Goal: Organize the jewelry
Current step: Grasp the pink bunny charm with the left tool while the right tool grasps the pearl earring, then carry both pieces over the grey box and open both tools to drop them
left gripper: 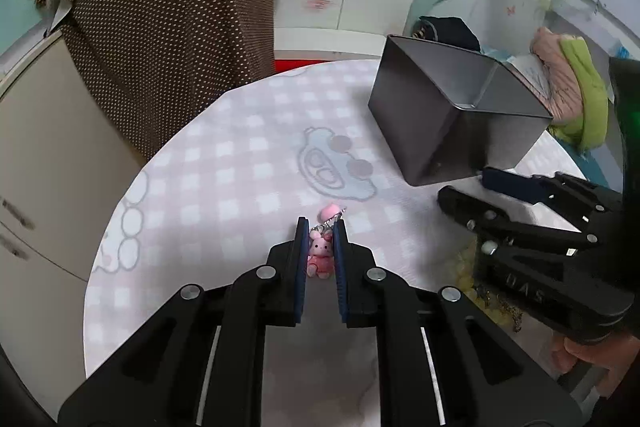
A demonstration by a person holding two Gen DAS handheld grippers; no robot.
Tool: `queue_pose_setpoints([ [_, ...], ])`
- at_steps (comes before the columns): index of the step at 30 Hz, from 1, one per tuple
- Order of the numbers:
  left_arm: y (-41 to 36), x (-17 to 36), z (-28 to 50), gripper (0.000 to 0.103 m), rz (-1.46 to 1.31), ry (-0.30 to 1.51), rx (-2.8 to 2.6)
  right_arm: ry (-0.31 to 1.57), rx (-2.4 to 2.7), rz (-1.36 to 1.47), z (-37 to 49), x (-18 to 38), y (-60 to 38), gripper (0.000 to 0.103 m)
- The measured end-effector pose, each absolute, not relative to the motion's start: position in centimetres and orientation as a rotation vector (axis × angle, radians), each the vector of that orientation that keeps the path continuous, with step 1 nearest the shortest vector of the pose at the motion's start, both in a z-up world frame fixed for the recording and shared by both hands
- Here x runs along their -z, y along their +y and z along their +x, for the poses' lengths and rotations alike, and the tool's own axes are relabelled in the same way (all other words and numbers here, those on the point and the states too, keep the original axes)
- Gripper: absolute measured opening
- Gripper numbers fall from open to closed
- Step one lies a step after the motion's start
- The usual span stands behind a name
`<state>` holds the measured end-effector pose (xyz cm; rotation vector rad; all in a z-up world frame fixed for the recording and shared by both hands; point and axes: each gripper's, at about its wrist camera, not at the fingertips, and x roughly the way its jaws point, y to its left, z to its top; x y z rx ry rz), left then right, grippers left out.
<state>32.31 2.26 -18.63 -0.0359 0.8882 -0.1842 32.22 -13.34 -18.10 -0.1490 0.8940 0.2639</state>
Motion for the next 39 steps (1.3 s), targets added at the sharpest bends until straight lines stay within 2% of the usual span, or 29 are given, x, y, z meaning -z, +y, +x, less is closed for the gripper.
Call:
queue_pose_setpoints([
  [1,2.3,18.5,32.3,0.013,-0.039,0.887,0.183,0.89,-0.268,-0.162,32.1,18.1,-13.2,0.018],
  [3,2.4,18.4,32.1,0.013,-0.047,0.886,0.185,0.878,-0.284,-0.19,31.7,18.2,-12.9,0.01],
  [14,2.2,16.4,30.9,0.013,-0.059,0.851,0.215,0.881,-0.342,-0.022,30.3,16.9,-16.3,0.009],
  [20,1.3,13.8,30.1,0.013,-0.062,0.806,0.257,0.825,-0.381,0.033,28.8,13.5,-18.0,0.009],
  [26,-0.3,8.8,30.1,0.013,-0.062,0.717,0.316,0.749,-0.425,0.093,28.9,9.1,-19.8,0.009],
  [33,-2.8,4.8,32.4,0.013,-0.052,0.656,0.368,0.695,-0.439,0.122,31.4,5.5,-21.9,0.009],
  [39,-4.7,3.6,36.2,0.013,-0.08,0.68,0.407,0.69,-0.425,0.091,33.8,4.2,-22.1,0.01],
])
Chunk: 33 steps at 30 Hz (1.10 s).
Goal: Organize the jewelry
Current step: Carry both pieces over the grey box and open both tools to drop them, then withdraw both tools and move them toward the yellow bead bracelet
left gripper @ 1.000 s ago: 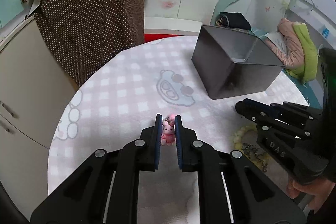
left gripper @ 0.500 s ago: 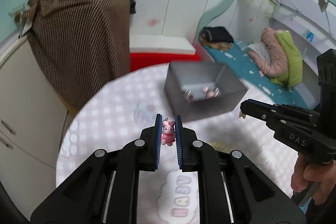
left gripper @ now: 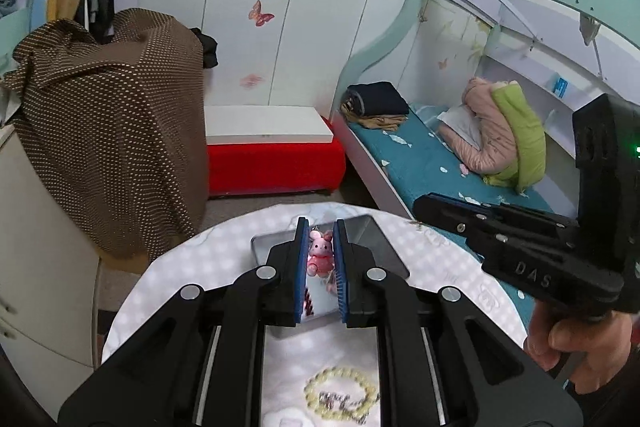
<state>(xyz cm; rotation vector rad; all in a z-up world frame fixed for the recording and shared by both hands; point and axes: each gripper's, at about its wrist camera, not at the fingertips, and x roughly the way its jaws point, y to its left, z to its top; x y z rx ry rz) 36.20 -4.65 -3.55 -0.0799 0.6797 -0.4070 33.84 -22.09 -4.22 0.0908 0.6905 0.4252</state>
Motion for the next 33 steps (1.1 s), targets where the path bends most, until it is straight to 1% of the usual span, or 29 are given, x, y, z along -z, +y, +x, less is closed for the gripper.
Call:
queue_pose_setpoints([
  [6,-5.6,4.4,39.4,0.013,-0.082,0.727,0.394,0.725,-0.418,0.072,35.9,4.6,-21.2,0.01],
  [13,-6.3,6.1,41.5,0.013,-0.075,0.793,0.381,0.786,-0.386,0.076,37.4,6.0,-20.9,0.011],
  [15,-6.2,6.3,41.7,0.016,-0.08,0.8,0.373,0.795,-0.378,0.086,37.5,6.3,-21.2,0.013],
  [16,-6.0,6.3,41.8,0.03,-0.082,0.801,0.367,0.8,-0.37,0.093,37.6,6.3,-21.3,0.017],
  [17,-5.8,6.2,41.7,0.047,-0.085,0.796,0.363,0.801,-0.364,0.096,37.6,6.3,-21.5,0.023],
  [18,-5.5,6.2,41.6,0.054,-0.089,0.789,0.357,0.801,-0.357,0.101,37.6,6.4,-21.7,0.036],
  [19,-5.2,6.0,41.5,0.065,-0.092,0.779,0.346,0.8,-0.345,0.105,37.6,6.4,-21.9,0.041],
  [20,-5.0,5.8,41.4,0.077,-0.095,0.773,0.34,0.797,-0.337,0.107,37.5,6.4,-22.1,0.041],
  [21,-4.7,5.6,41.3,0.08,-0.101,0.765,0.335,0.796,-0.337,0.117,37.5,6.4,-22.4,0.046],
  [22,-4.4,5.4,41.1,0.083,-0.105,0.755,0.326,0.795,-0.336,0.124,37.4,6.4,-22.5,0.058],
  [23,-4.1,5.3,40.9,0.086,-0.108,0.75,0.323,0.788,-0.329,0.132,37.3,6.3,-22.8,0.064],
  [25,-3.6,4.8,40.3,0.093,-0.118,0.73,0.306,0.768,-0.31,0.147,37.0,6.0,-23.3,0.087],
  [26,-3.4,4.5,39.8,0.095,-0.12,0.714,0.294,0.757,-0.295,0.155,36.9,5.7,-23.6,0.093],
  [27,-3.1,4.2,39.4,0.095,-0.118,0.7,0.285,0.745,-0.28,0.158,36.6,5.5,-23.9,0.096],
  [33,-1.9,2.4,35.4,0.097,-0.084,0.607,0.19,0.704,-0.211,0.141,35.0,4.5,-24.7,0.096],
])
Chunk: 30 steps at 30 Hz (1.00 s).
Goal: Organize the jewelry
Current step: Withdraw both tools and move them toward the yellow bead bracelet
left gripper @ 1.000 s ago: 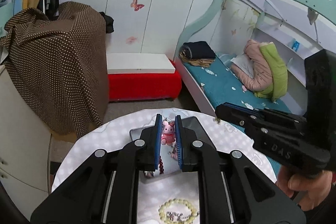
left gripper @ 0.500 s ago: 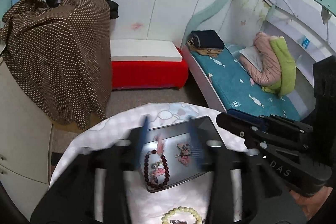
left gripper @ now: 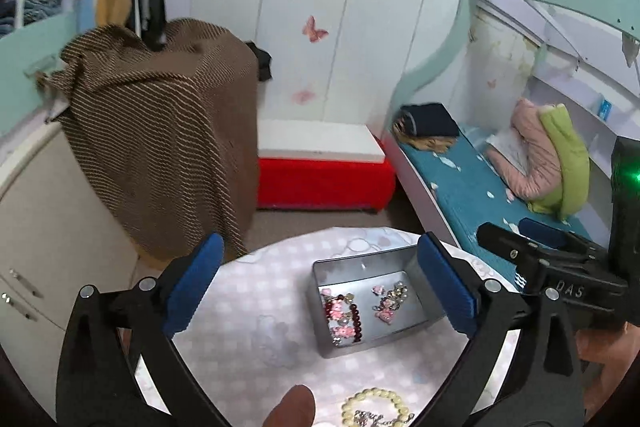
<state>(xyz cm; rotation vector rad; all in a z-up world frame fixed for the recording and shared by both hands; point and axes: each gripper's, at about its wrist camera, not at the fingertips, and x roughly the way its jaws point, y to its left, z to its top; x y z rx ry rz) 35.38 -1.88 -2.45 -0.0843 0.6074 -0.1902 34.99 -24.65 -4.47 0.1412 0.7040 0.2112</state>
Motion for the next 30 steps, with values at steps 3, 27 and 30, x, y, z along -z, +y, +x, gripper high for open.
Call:
queue_pose_setpoints([
  [3,-1.4,1.6,33.6,0.097,-0.087,0.577,0.17,0.672,-0.2,0.143,33.7,3.6,-24.9,0.096],
  [27,-0.6,0.4,19.4,0.097,-0.004,0.473,0.051,0.545,-0.153,0.023,20.3,2.0,-24.1,0.096],
  [30,-0.3,2.2,19.2,0.097,-0.002,0.508,0.044,0.581,-0.164,-0.005,19.9,3.8,-23.5,0.096],
])
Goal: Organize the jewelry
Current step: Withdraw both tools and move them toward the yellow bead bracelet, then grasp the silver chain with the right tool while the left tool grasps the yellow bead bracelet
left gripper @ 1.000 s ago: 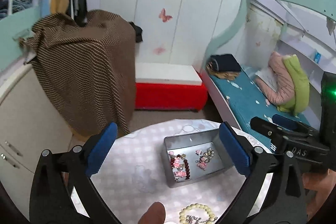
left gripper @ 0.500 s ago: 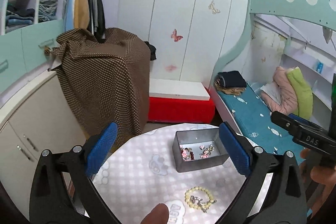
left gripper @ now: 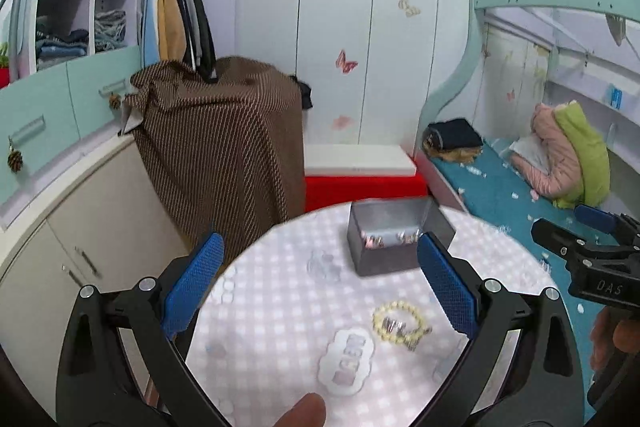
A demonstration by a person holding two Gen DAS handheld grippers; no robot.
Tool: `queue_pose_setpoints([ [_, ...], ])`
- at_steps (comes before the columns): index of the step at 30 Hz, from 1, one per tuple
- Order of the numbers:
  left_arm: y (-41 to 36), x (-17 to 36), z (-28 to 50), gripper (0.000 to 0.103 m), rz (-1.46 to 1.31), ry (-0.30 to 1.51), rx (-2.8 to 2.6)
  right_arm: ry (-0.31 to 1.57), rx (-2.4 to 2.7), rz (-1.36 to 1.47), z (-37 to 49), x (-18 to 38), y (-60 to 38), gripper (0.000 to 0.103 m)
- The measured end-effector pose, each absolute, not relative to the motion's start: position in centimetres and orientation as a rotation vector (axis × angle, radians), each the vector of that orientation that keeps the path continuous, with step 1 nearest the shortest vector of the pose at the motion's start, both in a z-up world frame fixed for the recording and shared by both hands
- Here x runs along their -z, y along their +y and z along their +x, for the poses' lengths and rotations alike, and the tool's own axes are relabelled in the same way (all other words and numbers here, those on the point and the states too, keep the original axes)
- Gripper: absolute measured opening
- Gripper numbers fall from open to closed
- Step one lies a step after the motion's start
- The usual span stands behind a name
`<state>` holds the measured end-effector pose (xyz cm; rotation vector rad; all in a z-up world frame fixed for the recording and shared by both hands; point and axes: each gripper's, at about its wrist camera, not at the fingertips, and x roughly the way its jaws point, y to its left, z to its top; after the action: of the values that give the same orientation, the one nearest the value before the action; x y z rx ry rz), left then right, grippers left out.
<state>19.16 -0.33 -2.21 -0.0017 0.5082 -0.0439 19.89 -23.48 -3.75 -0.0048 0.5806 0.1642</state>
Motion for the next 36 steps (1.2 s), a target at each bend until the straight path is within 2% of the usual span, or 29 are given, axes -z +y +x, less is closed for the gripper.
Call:
queue_pose_setpoints([
  [11,0.2,6.7,18.8,0.097,0.01,0.573,0.024,0.712,-0.226,-0.05,21.0,8.9,-20.7,0.096],
  [18,0.0,9.0,20.1,0.097,0.03,0.625,0.024,0.799,-0.248,-0.082,22.6,12.2,-20.0,0.093],
  [20,0.2,9.8,20.7,0.097,0.03,0.645,0.02,0.834,-0.295,-0.109,22.7,13.2,-19.1,0.085],
  [22,0.4,10.4,21.2,0.097,0.03,0.662,0.013,0.873,-0.345,-0.139,22.9,14.3,-18.1,0.069],
  [24,0.6,10.9,21.6,0.097,0.032,0.672,0.007,0.902,-0.381,-0.153,23.2,15.1,-17.2,0.058],
  [31,1.2,11.8,22.3,0.097,0.025,0.699,0.003,0.947,-0.443,-0.132,24.8,16.6,-15.7,0.042],
  [36,1.3,12.3,22.6,0.097,0.019,0.71,0.007,0.959,-0.449,-0.156,25.9,17.1,-15.1,0.035],
])
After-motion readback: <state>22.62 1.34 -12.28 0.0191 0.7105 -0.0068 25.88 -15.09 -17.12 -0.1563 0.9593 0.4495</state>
